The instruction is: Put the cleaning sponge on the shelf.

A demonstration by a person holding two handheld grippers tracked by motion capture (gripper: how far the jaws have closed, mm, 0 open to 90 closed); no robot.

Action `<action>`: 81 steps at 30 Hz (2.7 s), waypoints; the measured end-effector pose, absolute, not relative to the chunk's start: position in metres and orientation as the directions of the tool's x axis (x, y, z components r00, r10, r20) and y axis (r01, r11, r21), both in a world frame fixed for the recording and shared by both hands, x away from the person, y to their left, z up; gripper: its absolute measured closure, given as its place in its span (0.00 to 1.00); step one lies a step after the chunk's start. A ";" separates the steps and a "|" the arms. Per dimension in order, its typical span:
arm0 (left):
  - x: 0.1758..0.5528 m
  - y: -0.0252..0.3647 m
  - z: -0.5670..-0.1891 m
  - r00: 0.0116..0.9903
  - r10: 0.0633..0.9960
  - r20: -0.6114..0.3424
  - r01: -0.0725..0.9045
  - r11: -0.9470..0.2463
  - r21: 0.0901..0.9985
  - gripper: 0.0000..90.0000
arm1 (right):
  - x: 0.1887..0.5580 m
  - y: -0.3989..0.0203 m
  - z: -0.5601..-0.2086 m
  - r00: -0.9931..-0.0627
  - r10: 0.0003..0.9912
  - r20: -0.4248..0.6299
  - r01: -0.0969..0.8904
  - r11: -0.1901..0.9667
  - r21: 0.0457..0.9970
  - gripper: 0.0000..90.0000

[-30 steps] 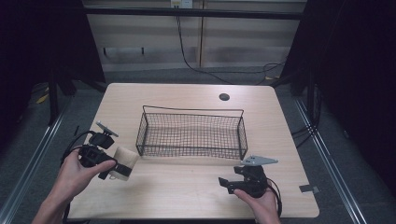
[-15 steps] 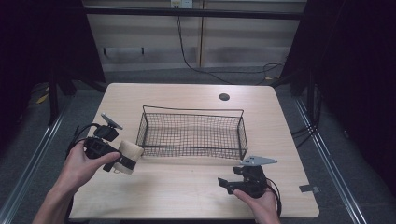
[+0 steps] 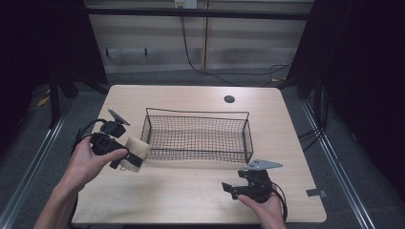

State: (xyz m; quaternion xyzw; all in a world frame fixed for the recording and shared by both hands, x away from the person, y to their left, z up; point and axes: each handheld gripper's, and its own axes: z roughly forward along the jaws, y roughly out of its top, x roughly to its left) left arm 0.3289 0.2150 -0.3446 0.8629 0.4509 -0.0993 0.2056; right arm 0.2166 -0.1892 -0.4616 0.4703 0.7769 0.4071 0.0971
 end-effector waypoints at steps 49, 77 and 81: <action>0.385 0.170 -0.314 0.475 0.801 -0.363 0.876 -0.392 0.282 0.32 | 0.217 -0.191 -0.462 -0.531 0.813 0.241 0.660 0.218 0.719 0.22; 0.409 0.148 -0.346 0.385 0.872 -0.302 0.922 -0.346 0.177 0.32 | 0.217 -0.190 -0.463 -0.531 0.813 0.240 0.663 0.222 0.715 0.22; 0.411 0.145 -0.352 0.369 0.885 -0.283 0.928 -0.335 0.162 0.32 | 0.217 -0.190 -0.463 -0.532 0.811 0.241 0.663 0.222 0.715 0.22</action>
